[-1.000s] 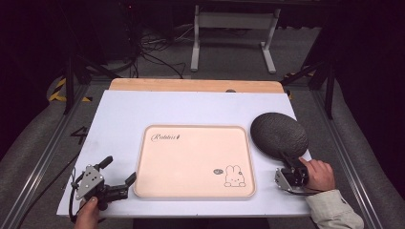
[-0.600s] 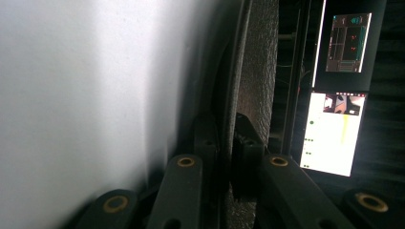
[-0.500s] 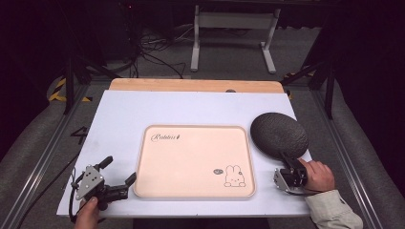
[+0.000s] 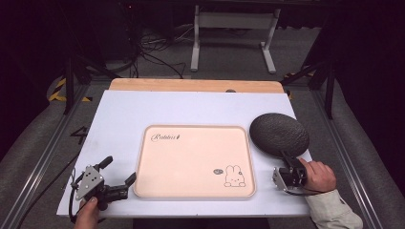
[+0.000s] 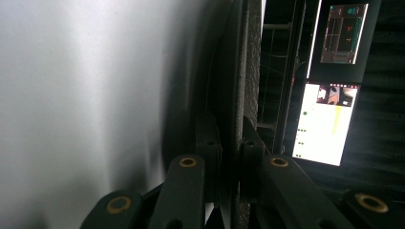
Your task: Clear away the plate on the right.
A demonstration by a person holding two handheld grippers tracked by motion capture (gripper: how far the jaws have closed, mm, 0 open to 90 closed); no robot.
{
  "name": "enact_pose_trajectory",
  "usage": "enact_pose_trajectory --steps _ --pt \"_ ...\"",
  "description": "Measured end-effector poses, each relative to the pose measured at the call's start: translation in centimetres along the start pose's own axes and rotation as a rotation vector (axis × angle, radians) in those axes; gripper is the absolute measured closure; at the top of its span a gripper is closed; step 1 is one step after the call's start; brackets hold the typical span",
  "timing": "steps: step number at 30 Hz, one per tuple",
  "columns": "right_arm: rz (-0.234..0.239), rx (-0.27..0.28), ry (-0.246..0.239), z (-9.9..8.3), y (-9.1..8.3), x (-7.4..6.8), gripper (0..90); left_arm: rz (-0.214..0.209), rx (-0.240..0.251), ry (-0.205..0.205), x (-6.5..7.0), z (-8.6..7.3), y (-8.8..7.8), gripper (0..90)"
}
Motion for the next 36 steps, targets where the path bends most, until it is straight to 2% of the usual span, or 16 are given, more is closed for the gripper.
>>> enact_pose_trajectory --steps 6,10,16,28,36 --pt "-0.023 0.014 -0.028 0.8 -0.8 0.8 84.7 0.002 0.001 -0.002 0.0 0.0 0.0 0.3" --pt "-0.047 0.01 -0.016 1.2 -1.7 1.8 84.8 0.002 0.001 -0.002 0.0 0.0 0.0 0.3" --pt "-0.094 0.03 -0.026 2.0 -3.2 3.4 84.7 0.0 0.001 -0.001 0.0 0.0 0.0 0.2" --pt "-0.138 0.045 -0.026 3.0 -5.0 4.8 84.7 -0.003 0.0 -0.001 0.0 0.0 0.0 0.3" --pt "-0.144 0.075 -0.039 4.4 -6.2 5.3 84.6 -0.006 -0.002 0.002 0.0 0.0 0.0 0.2"
Point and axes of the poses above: each handheld gripper's, and its own axes: y roughly forward along the jaws, z roughly out of its top, x roughly to its right, the point moved 8 cm from there along y, roughly forward along the jaws, and after that the axes turned 6 degrees about y, right-handed, at the moved point
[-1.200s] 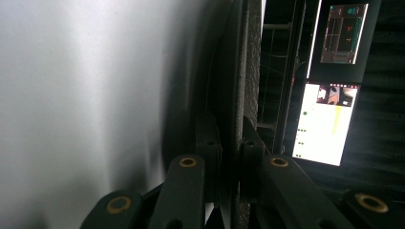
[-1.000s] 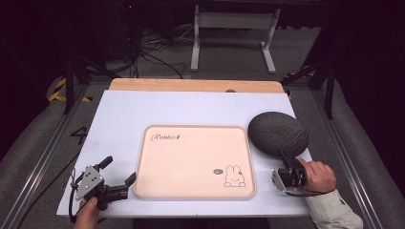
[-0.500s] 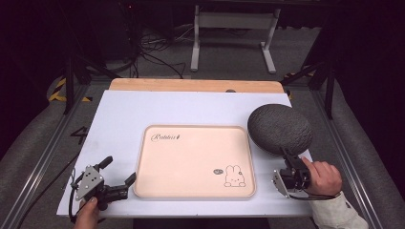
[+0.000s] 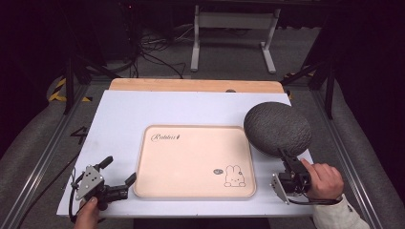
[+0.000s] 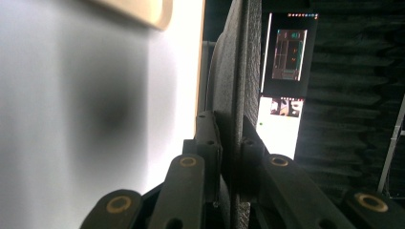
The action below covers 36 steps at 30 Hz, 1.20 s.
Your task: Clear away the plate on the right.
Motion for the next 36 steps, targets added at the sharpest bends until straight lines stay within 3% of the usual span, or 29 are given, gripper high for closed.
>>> enact_pose_trajectory --steps 36 --pt "-0.005 0.221 -0.029 10.9 -1.9 1.3 84.3 -0.005 -0.006 0.006 0.1 0.0 0.0 0.2"
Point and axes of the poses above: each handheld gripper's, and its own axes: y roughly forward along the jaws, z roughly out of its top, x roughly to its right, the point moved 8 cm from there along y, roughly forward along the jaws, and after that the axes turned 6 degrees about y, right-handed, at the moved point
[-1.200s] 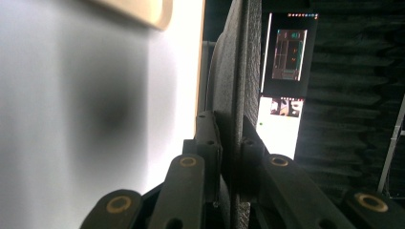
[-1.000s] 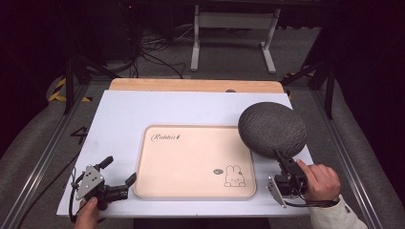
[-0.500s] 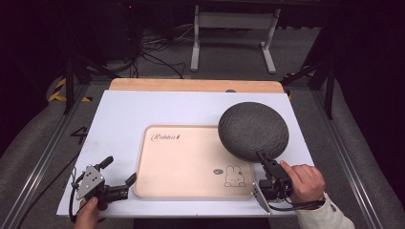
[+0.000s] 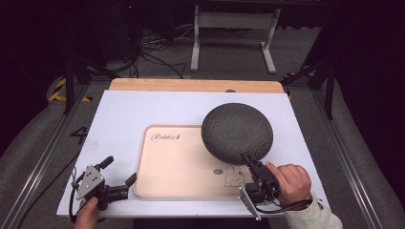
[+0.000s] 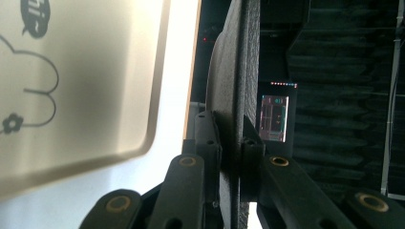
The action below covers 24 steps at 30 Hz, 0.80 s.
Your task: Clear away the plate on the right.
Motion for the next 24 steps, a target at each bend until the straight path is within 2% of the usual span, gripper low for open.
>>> enact_pose_trajectory --steps 4,24 --pt "0.002 0.012 -0.004 0.6 0.1 0.0 84.3 -0.001 -0.001 0.001 0.0 0.0 0.0 0.2" --pt "0.02 0.136 -0.021 6.3 0.8 -0.3 84.3 -0.002 -0.001 0.002 0.0 0.0 0.0 0.3"
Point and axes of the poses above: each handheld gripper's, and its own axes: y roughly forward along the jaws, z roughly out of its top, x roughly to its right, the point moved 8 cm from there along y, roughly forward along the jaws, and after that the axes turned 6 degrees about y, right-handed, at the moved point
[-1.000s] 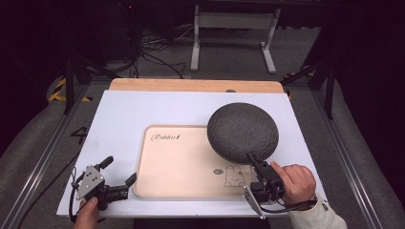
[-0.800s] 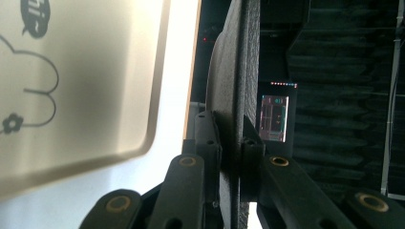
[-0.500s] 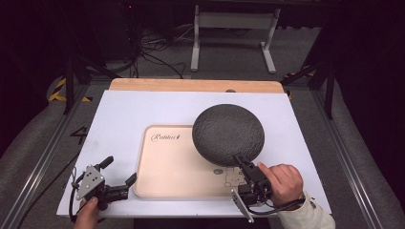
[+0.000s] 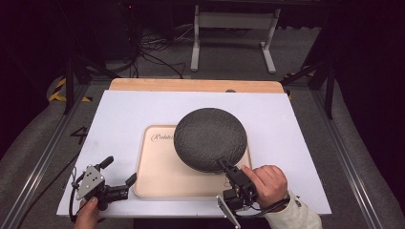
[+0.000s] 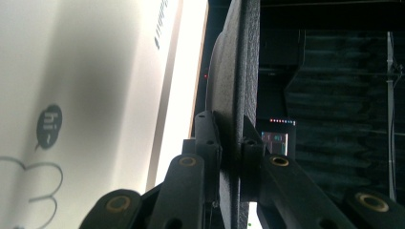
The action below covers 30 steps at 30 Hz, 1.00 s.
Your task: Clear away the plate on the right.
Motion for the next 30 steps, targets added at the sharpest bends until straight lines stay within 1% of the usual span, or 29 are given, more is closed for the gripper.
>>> enact_pose_trajectory --steps 8,19,20,28,30 --pt "0.014 0.037 0.003 1.6 0.5 -0.3 84.2 -0.002 0.006 0.001 0.0 0.0 0.0 0.3" --pt "0.017 0.056 0.004 2.6 1.0 -0.4 84.1 -0.001 0.007 0.001 0.0 0.0 0.0 0.3" --pt "0.021 0.053 0.011 2.6 1.0 -0.5 84.1 -0.001 0.006 0.001 0.0 0.0 0.0 0.3" --pt "0.067 0.056 0.012 2.8 1.7 -1.9 84.1 -0.002 0.005 0.003 0.0 0.0 0.0 0.3" --pt "0.084 0.054 0.012 2.8 1.9 -2.3 83.9 -0.002 0.006 0.001 0.0 0.0 0.0 0.3"
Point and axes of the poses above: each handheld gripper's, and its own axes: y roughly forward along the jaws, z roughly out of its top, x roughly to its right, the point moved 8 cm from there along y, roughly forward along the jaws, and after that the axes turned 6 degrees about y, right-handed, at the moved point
